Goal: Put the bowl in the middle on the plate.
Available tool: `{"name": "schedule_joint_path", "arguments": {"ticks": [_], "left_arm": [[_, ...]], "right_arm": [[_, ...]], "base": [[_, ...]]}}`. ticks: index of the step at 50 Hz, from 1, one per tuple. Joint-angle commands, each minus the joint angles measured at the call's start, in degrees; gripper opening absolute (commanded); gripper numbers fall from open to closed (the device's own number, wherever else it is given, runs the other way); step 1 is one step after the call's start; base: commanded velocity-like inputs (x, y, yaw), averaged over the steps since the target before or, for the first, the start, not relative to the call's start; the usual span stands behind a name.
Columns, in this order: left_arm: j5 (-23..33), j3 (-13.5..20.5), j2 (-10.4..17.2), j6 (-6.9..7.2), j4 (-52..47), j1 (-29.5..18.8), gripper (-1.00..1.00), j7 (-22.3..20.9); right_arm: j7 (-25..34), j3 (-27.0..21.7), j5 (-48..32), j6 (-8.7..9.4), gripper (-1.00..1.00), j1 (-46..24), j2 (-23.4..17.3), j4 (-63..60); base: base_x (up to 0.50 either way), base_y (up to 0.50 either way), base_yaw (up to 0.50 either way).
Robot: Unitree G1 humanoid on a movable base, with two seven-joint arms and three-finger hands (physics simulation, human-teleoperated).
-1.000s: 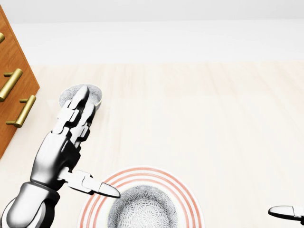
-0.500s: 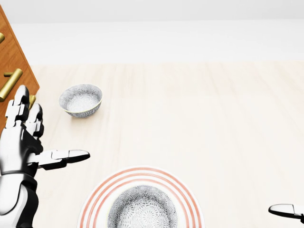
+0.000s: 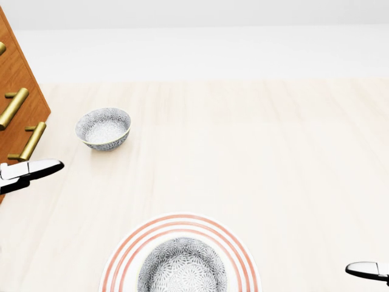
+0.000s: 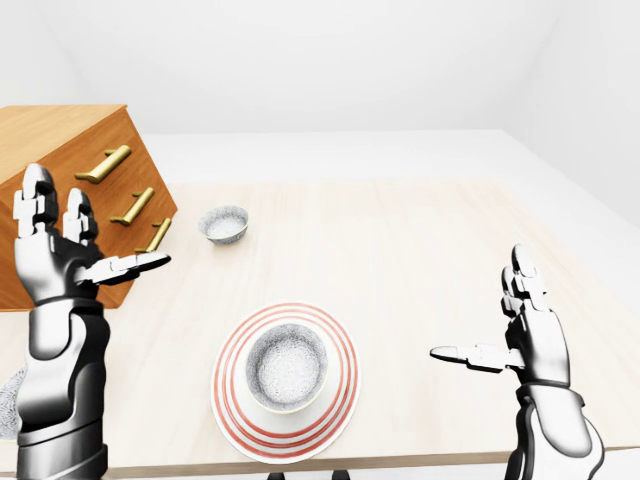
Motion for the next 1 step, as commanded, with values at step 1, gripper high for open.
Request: {"name": "schedule_joint_path", "arguments": {"ticks": [1], "left_arm": [[-0.8,2.6,1.4,0.0,-5.2,-0.9,1.0,1.2]], "right_arm": [[0.1,-0.2,0.1,0.0,1.0,0.0,0.1,-0.6]], "base": [[0.0,0.0,0.0]]}}
